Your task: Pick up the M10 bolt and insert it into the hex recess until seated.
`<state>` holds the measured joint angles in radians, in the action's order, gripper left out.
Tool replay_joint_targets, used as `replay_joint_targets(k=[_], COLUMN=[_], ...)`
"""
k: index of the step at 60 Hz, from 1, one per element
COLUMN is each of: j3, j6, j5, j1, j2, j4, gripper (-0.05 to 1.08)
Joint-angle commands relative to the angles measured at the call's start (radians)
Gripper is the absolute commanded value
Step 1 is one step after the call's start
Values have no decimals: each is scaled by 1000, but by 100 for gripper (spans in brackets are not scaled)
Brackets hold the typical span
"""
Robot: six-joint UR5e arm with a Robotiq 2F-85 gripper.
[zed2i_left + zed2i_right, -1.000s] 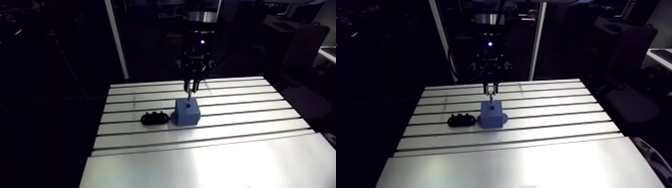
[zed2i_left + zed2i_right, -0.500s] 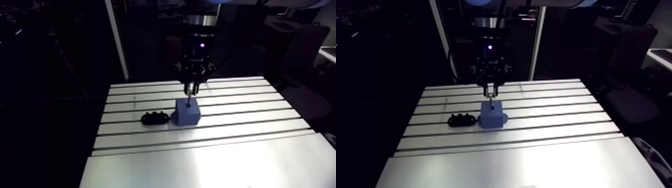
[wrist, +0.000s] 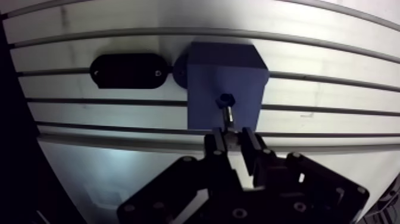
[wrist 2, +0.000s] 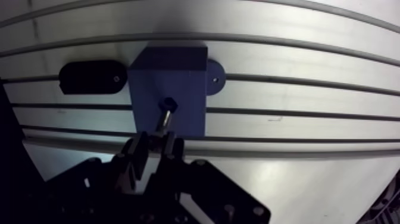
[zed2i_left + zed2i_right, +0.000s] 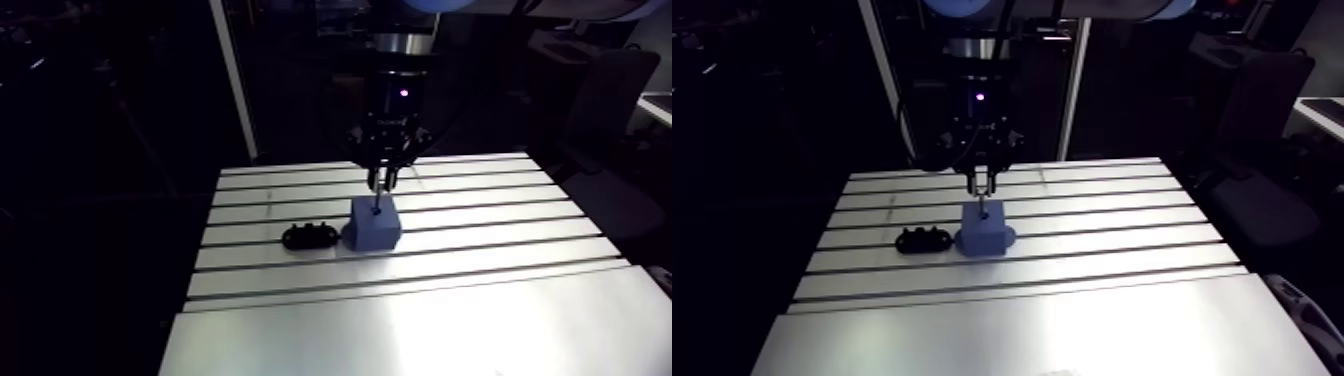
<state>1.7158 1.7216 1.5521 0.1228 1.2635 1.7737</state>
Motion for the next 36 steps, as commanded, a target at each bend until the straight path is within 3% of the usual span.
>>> replay_joint_targets(k=[1, 36], j3=[2, 8], j6=[2, 0], j5=[0, 0], j1=[0, 1], j2=[-6, -11], j4=[0, 3], gripper=[85, 85])
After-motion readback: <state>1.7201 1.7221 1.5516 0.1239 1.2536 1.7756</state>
